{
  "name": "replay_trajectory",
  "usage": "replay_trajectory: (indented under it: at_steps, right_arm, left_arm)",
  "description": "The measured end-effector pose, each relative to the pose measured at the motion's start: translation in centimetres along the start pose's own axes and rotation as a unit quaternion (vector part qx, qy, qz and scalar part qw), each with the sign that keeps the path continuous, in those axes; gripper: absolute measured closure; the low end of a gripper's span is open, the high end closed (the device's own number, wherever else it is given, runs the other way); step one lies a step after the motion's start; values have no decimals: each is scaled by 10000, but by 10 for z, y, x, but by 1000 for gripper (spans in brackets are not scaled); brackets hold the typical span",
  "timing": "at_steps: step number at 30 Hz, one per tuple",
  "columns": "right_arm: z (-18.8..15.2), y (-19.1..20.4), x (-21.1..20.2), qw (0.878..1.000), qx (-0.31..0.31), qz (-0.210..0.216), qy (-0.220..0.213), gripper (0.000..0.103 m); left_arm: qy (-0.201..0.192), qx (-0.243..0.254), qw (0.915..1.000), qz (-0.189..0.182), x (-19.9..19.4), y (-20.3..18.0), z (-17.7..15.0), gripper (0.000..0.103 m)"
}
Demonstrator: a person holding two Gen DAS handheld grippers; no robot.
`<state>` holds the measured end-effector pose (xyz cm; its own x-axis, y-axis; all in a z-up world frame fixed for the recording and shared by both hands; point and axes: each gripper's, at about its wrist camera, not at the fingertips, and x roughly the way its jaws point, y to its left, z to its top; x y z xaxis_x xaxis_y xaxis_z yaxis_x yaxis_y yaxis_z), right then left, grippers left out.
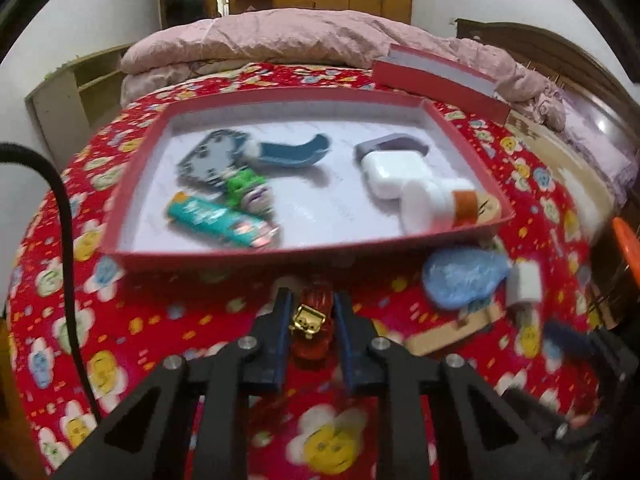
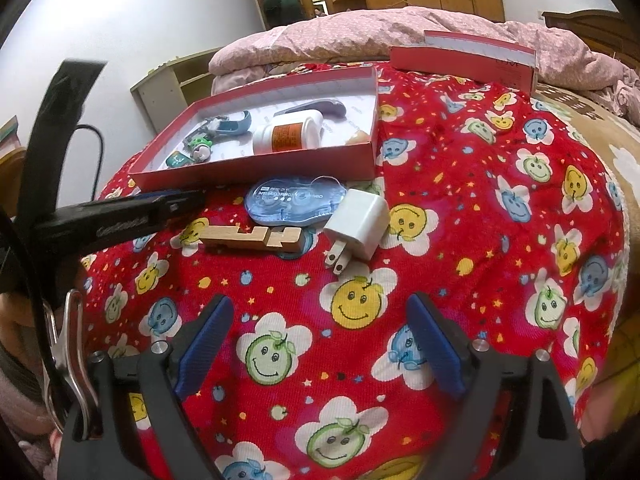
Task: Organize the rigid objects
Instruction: 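Grasp the small red toy car with the left gripper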
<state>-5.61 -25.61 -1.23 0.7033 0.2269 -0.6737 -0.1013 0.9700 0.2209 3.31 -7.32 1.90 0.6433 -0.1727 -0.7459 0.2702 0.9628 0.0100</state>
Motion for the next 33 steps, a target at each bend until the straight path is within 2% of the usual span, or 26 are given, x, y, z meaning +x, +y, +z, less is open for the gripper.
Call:
replay_trajectory:
  at_steps: [5, 9, 14, 19, 25, 30, 33]
  right_arm:
    - [0, 1, 1, 10000, -28, -45, 10, 12]
    - [0, 3, 2, 9999, -77, -117, 26, 12]
    - [0, 5, 3, 9997, -127, -190, 41, 12]
    - [0, 8, 5, 9994, -190, -285, 63, 12]
    - [5, -4, -2, 9998, 124, -160, 50, 22]
    - [21, -4, -3, 9988, 78, -483, -64, 23]
    - [32, -2, 5, 9985, 100, -530, -55, 33]
  left_arm:
    - [25, -72, 9998, 199, -7, 20, -15, 81]
    - [48, -239, 9997, 87, -12, 32, -22, 81]
    - [-33, -158, 9998, 69, -19, 34, -32, 81]
    - [-47, -298, 9995, -49, -20, 38, -33, 81]
    - [-110, -283, 9995, -70, -21, 39, -34, 81]
    - [-134, -259, 9995, -73, -21, 38, -35, 81]
    - [-155, -281, 9994, -112, -21, 39, -36, 81]
